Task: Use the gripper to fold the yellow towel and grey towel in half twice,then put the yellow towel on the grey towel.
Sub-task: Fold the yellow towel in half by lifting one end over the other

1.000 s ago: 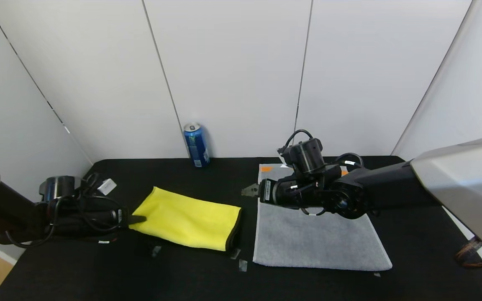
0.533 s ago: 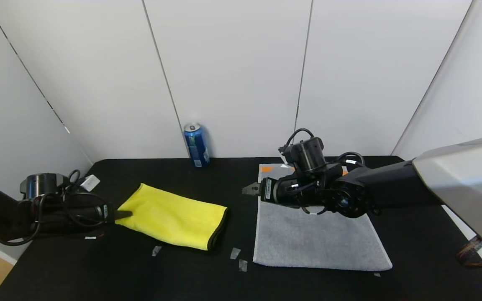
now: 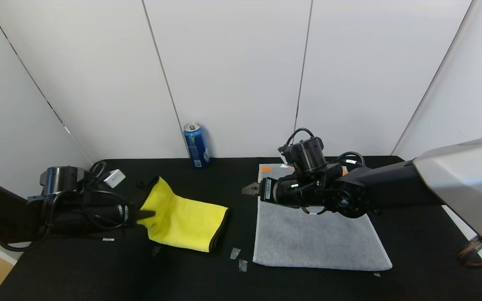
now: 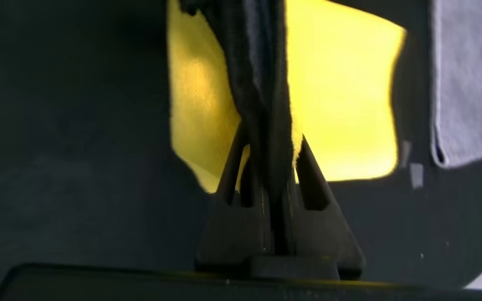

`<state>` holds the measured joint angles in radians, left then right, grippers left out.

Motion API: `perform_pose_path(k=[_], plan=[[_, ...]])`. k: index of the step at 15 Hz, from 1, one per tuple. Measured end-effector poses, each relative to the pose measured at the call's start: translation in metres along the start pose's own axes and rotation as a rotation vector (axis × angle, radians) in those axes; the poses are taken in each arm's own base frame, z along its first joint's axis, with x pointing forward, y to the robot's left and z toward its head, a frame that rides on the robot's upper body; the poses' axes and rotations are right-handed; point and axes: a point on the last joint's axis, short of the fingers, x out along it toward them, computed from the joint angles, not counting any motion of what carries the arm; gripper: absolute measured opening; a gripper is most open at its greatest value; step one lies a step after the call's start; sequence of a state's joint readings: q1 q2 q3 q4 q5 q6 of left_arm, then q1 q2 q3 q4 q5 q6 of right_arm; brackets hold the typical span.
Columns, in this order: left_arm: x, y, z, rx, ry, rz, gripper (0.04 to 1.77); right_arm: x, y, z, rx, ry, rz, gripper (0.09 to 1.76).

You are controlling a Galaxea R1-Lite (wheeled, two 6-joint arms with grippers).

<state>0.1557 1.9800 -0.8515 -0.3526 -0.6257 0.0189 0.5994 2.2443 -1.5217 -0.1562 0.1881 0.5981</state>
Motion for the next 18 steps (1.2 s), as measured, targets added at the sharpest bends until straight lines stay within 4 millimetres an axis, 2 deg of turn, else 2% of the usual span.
perform_pose_path(k=[4, 7, 13, 18], plan=[[0.011, -0.04, 0.002, 0.108, 0.02, -0.07, 0.16, 0.0, -0.001, 0.0, 0.001, -0.001, -0.001, 1.71], [0.021, -0.06, 0.001, 0.157, 0.041, -0.115, 0.16, 0.0, -0.001, 0.0, 0.001, 0.0, -0.001, 1.71], [0.049, -0.078, -0.011, 0.191, 0.112, -0.121, 0.16, 0.0, -0.001, 0.0, 0.001, 0.001, -0.002, 1.71], [0.059, -0.082, -0.019, 0.195, 0.148, -0.137, 0.16, 0.001, -0.001, 0.0, 0.0, 0.002, -0.001, 1.71]])
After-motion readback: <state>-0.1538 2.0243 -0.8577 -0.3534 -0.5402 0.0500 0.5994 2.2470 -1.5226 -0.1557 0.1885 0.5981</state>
